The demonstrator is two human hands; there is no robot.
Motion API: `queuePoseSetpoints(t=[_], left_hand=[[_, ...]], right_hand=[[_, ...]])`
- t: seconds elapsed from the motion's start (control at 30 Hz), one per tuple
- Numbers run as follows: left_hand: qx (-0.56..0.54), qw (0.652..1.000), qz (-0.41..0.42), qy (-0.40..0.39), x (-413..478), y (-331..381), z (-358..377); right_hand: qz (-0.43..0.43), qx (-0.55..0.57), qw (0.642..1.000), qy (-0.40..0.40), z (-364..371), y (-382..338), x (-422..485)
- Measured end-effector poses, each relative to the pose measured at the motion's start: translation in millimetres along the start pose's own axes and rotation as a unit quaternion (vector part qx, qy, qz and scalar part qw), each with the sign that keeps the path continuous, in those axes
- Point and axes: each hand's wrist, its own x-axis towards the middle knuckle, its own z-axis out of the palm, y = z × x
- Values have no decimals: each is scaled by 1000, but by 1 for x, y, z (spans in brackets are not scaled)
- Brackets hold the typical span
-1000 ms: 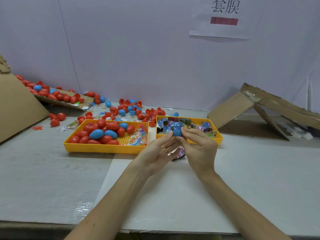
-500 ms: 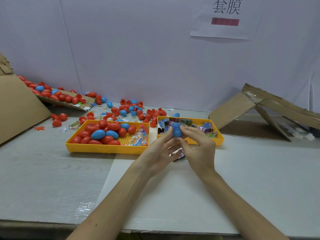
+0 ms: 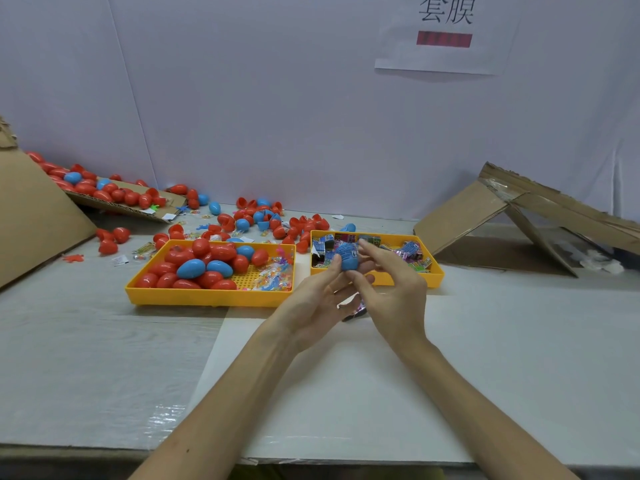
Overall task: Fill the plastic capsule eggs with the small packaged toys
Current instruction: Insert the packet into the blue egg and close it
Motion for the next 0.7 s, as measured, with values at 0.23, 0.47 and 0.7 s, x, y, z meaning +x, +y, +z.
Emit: queuePoseSetpoints(t=[0.23, 0.47, 0.7], left_hand=[[18, 1000, -8, 17, 2, -1, -2], [10, 999, 12, 29, 4, 1, -5], [-6, 1000, 11, -6, 4, 0, -7]], right_hand=[[-31, -46, 998, 10, -2, 0, -1], [-67, -48, 996, -19, 0, -1, -2], [-53, -51, 997, 1, -1, 1, -1]])
